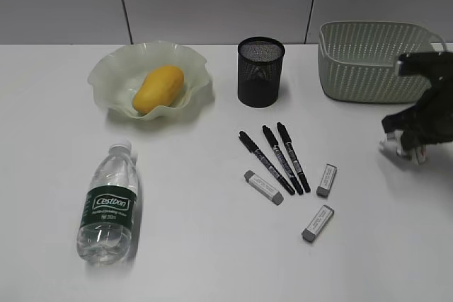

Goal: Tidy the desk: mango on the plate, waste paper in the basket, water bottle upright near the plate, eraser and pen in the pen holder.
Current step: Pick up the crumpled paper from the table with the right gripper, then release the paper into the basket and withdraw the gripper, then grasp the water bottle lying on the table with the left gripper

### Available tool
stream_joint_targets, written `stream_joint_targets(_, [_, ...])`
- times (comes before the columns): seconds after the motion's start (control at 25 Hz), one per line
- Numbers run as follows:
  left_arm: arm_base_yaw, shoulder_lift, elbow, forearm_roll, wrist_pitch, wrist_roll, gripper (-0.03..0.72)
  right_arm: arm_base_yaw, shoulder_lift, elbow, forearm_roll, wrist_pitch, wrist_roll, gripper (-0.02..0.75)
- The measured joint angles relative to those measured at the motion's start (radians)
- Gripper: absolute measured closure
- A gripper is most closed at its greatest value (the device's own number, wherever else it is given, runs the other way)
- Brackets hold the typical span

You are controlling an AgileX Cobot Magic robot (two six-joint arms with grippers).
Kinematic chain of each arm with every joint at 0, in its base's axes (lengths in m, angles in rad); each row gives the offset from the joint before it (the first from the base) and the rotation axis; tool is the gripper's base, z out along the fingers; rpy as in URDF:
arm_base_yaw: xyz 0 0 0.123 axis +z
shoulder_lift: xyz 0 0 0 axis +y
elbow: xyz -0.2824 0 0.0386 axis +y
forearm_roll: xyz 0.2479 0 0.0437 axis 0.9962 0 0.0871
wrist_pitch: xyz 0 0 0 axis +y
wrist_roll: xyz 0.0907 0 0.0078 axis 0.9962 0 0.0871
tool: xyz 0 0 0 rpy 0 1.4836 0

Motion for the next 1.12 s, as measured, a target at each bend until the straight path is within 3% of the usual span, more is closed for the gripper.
stream_joint_targets(0.16, [0.000, 0.000, 0.000, -0.001, 0.000, 0.000, 0.316, 0.005, -0.163, -0.040, 0.002, -0.182, 0.001, 0.725])
stream_joint_targets(0.36, [0.000, 0.000, 0.000, -0.001, 0.000, 0.000, 0.318, -0.014, -0.019, -0.280, -0.015, -0.252, 0.003, 0.714])
stream_joint_targets(0.44, [0.000, 0.000, 0.000, -0.001, 0.000, 0.000, 0.318, -0.015, 0.072, -0.388, -0.023, -0.166, 0.003, 0.612])
stream_joint_targets(0.56, [0.000, 0.000, 0.000, -0.001, 0.000, 0.000, 0.318, -0.015, 0.142, -0.508, -0.034, 0.017, 0.003, 0.276])
stream_joint_targets(0.6, [0.000, 0.000, 0.000, -0.001, 0.000, 0.000, 0.318, -0.015, 0.139, -0.522, -0.045, 0.053, 0.003, 0.192])
stream_joint_targets(0.64, [0.000, 0.000, 0.000, -0.001, 0.000, 0.000, 0.319, -0.015, 0.124, -0.527, -0.059, 0.077, 0.003, 0.159])
stream_joint_targets(0.84, [0.000, 0.000, 0.000, -0.001, 0.000, 0.000, 0.354, -0.012, -0.088, -0.408, -0.059, 0.141, 0.003, 0.211])
stream_joint_targets(1.12, [0.000, 0.000, 0.000, -0.001, 0.000, 0.000, 0.445, -0.007, -0.630, 0.099, -0.047, 0.296, 0.003, 0.235])
